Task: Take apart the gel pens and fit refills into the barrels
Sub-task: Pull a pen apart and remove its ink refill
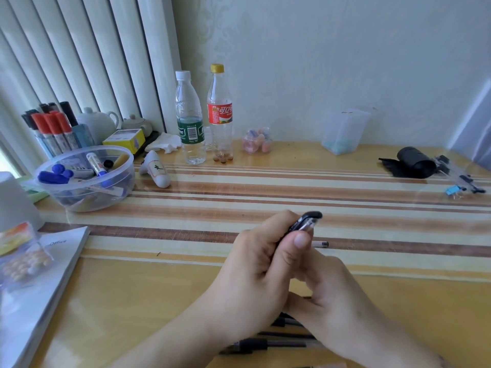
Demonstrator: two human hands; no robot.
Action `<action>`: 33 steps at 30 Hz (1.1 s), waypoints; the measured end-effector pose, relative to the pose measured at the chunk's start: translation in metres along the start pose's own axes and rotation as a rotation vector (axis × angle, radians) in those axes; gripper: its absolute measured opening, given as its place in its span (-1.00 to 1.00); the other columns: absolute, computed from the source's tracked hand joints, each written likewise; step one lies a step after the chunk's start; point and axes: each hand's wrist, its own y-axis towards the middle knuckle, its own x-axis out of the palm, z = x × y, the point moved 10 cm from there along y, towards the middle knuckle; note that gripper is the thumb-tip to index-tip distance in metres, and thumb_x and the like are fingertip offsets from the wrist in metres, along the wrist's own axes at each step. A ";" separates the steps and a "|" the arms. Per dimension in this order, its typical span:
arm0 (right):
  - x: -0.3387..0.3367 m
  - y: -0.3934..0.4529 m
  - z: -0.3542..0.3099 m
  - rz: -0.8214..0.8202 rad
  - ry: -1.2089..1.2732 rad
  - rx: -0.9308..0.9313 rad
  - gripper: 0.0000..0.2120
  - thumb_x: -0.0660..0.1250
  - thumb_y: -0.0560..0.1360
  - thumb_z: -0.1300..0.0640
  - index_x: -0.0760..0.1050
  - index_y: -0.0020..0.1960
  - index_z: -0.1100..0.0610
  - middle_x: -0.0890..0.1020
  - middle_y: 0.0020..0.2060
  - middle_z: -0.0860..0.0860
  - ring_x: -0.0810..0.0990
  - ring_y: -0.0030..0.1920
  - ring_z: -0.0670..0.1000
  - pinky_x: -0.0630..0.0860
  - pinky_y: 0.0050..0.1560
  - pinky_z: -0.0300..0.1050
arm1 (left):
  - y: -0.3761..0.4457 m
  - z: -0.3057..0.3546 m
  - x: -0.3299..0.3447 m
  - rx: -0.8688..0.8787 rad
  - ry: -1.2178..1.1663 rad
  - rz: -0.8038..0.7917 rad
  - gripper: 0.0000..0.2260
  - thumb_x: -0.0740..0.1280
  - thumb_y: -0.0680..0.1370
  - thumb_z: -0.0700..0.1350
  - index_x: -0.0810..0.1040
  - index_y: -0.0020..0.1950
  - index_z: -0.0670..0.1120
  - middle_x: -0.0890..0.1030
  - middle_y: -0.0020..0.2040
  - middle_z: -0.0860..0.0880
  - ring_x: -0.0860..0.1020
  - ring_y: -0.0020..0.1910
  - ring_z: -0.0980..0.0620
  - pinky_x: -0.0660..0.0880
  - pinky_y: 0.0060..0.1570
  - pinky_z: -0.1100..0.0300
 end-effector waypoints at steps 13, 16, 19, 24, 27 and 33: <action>-0.029 -0.002 0.006 0.157 -0.010 0.044 -0.59 0.37 0.47 0.08 0.45 0.28 -0.19 0.66 -0.25 -0.07 0.64 -0.14 -0.04 0.55 -0.04 -0.16 | 0.009 -0.030 -0.038 -0.082 -0.283 0.200 -0.69 0.32 0.51 0.18 0.67 0.09 0.02 0.62 -0.01 -0.04 0.53 0.11 -0.02 0.41 0.16 0.01; -0.055 -0.004 0.004 0.267 -0.100 0.026 -0.78 0.24 0.48 -0.04 0.53 0.10 -0.21 0.65 -0.18 -0.22 0.62 -0.08 -0.12 0.55 -0.06 -0.29 | 0.013 -0.047 -0.055 -0.212 -0.243 0.159 -0.83 0.42 0.46 0.01 0.72 -0.02 -0.01 0.59 -0.27 0.16 0.51 -0.19 0.18 0.42 -0.07 0.33; -0.068 -0.005 0.006 0.300 -0.285 0.031 -0.79 0.21 0.54 0.03 0.56 0.07 -0.17 0.65 -0.10 -0.32 0.58 0.03 -0.27 0.46 -0.02 -0.46 | 0.011 -0.060 -0.058 -0.332 -0.126 0.098 -0.88 0.41 0.47 -0.22 0.72 -0.10 -0.04 0.56 -0.36 0.11 0.45 -0.33 0.16 0.39 -0.24 0.34; -0.069 -0.006 0.017 0.269 -0.423 0.052 -0.79 0.23 0.57 0.10 0.59 0.10 -0.11 0.62 -0.01 -0.30 0.54 0.08 -0.30 0.44 0.03 -0.47 | 0.006 -0.076 -0.055 -0.479 -0.002 0.041 -0.83 0.38 0.51 -0.30 0.71 -0.07 -0.06 0.51 -0.43 0.09 0.41 -0.42 0.18 0.35 -0.34 0.40; -0.068 -0.005 0.021 0.257 -0.458 0.070 -0.79 0.22 0.58 0.08 0.60 0.10 -0.08 0.62 -0.02 -0.29 0.54 0.08 -0.30 0.43 0.03 -0.48 | 0.000 -0.087 -0.044 -0.558 -0.082 -0.061 -0.86 0.34 0.56 -0.24 0.67 0.03 -0.08 0.45 -0.37 0.00 0.34 -0.38 0.08 0.32 -0.32 0.31; -0.087 -0.006 0.025 0.322 -0.405 0.161 -0.76 0.22 0.49 -0.12 0.61 0.02 -0.10 0.65 -0.24 -0.31 0.59 -0.11 -0.28 0.52 -0.17 -0.31 | 0.002 -0.095 -0.058 -0.576 -0.112 0.016 -0.74 0.12 0.67 -0.24 0.60 0.14 -0.09 0.47 -0.24 -0.08 0.34 -0.37 0.05 0.31 -0.33 0.25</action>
